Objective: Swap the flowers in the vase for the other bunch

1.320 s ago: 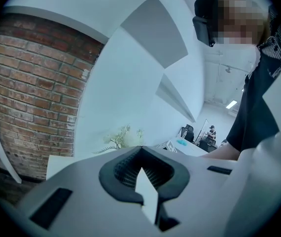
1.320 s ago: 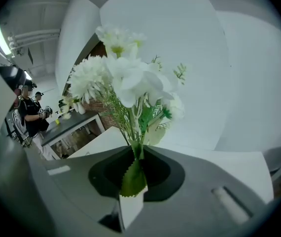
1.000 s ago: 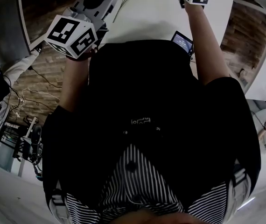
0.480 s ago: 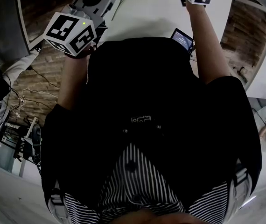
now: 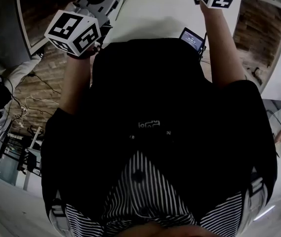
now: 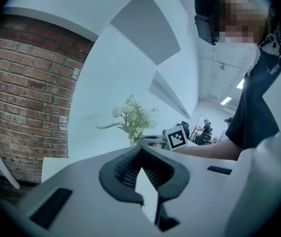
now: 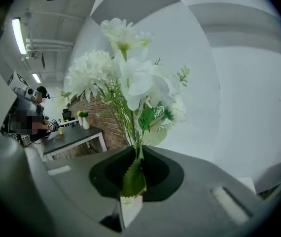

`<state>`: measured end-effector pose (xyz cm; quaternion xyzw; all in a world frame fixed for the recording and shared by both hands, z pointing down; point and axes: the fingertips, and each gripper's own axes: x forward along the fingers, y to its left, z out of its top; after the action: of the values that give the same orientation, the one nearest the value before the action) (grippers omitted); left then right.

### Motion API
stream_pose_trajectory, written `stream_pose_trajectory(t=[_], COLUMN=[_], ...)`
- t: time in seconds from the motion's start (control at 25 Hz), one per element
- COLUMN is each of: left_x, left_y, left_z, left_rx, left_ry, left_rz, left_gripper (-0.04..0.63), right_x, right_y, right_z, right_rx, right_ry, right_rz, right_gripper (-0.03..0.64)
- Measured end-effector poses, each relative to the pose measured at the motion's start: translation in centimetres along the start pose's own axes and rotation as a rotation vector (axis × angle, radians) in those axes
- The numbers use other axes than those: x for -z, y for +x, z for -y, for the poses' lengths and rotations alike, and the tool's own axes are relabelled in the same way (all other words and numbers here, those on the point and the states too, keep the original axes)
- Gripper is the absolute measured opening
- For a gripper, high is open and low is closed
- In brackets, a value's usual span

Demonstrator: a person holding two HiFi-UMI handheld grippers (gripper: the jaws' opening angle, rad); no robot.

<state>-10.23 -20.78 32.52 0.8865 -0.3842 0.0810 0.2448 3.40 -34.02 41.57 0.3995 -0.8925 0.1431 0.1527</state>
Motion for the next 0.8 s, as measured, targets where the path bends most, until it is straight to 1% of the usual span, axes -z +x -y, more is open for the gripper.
stream_pose_trajectory(t=[0.36,0.56,0.68,0.8], left_x=[0.8,0.9,0.9,1.4], left_y=[0.3,0.7,1.0,1.4], left_z=[0.1,0.7,1.3,2.0], left_rx=[-0.005,0.005,0.018,0.033], left_ry=[0.008,0.010,0.015,0.016], left_rz=[-0.019,-0.012,-0.008,-0.011], left_gripper=[0.007,0.006,0.008,0.007], right_x=[-4.3,-7.3,-7.8,-6.9], right_y=[-3.7,-7.2,-9.4,-11.1], right_z=[0.4,-0.7,-1.2,-1.7], right_rx=[-0.006,-0.069,-0.085,-0.108], right_ry=[0.068,0.141,0.167,0.199], right_rz=[0.094,0.135,0.141,0.107], right_gripper=[0.031,0.031,0.031,0.031])
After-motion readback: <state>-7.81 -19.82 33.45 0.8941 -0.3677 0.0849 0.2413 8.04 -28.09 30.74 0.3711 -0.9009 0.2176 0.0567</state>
